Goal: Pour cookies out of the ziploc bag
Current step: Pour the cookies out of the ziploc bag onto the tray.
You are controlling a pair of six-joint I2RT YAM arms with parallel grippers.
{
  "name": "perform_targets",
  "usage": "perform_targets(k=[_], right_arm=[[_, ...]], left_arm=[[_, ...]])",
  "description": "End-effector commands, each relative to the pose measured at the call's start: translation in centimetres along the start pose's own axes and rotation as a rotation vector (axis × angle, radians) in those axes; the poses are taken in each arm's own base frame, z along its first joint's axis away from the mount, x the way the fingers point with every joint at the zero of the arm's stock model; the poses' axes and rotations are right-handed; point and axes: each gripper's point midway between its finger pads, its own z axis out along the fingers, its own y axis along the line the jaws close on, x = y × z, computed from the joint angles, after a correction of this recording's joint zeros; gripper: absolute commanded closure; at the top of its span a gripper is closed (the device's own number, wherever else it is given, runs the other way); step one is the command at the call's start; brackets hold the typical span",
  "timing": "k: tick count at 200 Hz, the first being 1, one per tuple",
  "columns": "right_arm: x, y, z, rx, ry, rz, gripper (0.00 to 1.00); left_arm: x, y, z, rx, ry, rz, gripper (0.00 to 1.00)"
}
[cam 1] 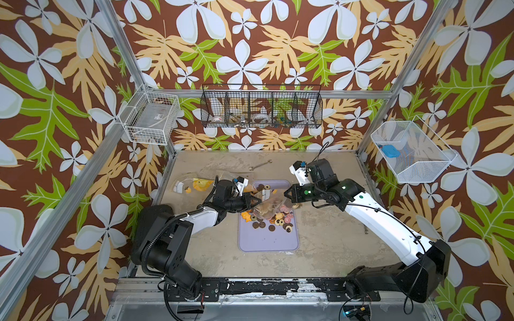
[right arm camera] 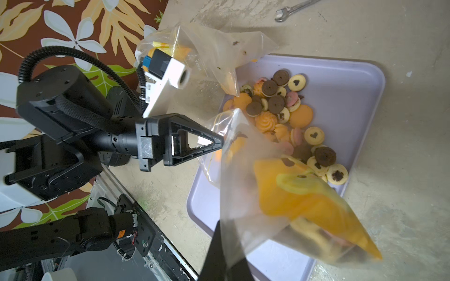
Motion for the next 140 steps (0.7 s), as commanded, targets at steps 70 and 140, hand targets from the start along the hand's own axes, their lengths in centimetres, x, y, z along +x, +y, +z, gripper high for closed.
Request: perform_targets(k=[70,140], right_arm=[[-1.3,0.4,0.0,0.114,-0.086,-0.100,1.00],[-1.3,0.8,0.0,0.113,-0.065,-0.120,1.00]], left_arm=[[0.2,1.2,0.3,-0.037,0.009,-0.024,1.00],[0.5,1.3,0.4,-0.033,0.023,-0.036,1.00]])
